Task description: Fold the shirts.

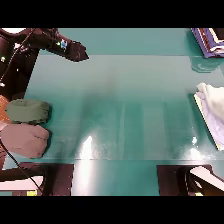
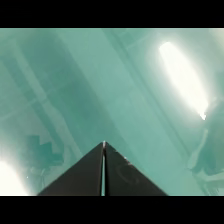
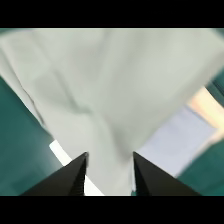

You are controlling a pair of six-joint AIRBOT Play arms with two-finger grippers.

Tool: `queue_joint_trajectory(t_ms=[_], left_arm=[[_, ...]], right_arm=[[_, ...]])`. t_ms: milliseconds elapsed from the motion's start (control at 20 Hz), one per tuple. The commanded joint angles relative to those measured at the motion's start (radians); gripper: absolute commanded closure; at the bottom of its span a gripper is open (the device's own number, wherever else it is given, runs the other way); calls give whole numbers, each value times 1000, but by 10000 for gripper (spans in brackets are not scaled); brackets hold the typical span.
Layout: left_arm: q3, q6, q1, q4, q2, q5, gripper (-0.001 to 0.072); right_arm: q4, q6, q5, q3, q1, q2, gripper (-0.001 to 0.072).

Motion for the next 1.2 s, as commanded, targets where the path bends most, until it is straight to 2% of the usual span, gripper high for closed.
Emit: queue_joint_trajectory(t_ms=[0,150,300,450,550,650,700,750,800,950,1150], left_arm=[[0,5,-1,0,1,-4,682],[0,5,-1,0,1,-4,682],[0,5,-1,0,1,8,682],[0,4,-1,0,1,12,682],[0,5,-1,0,1,19,682],[0,5,-1,0,1,29,682],[0,5,-1,0,1,35,682],[0,5,-1,0,1,37,682],[0,5,-1,0,1,40,681],[0,5,-1,0,1,57,682],[0,5,-1,0,1,61,682]], right_arm=[[-146,1,3,-144,-101,71,235],[-124,23,4,-163,-152,94,230],[135,33,-14,-142,-101,95,231],[407,33,-14,-140,88,95,233],[463,33,-32,-140,277,95,235],[459,33,-59,-140,483,95,372],[459,33,-77,-140,569,95,475],[456,32,-100,-140,647,95,611],[449,32,-126,-140,723,95,699],[378,32,-176,-140,891,95,699],[311,32,-176,-140,978,95,699]])
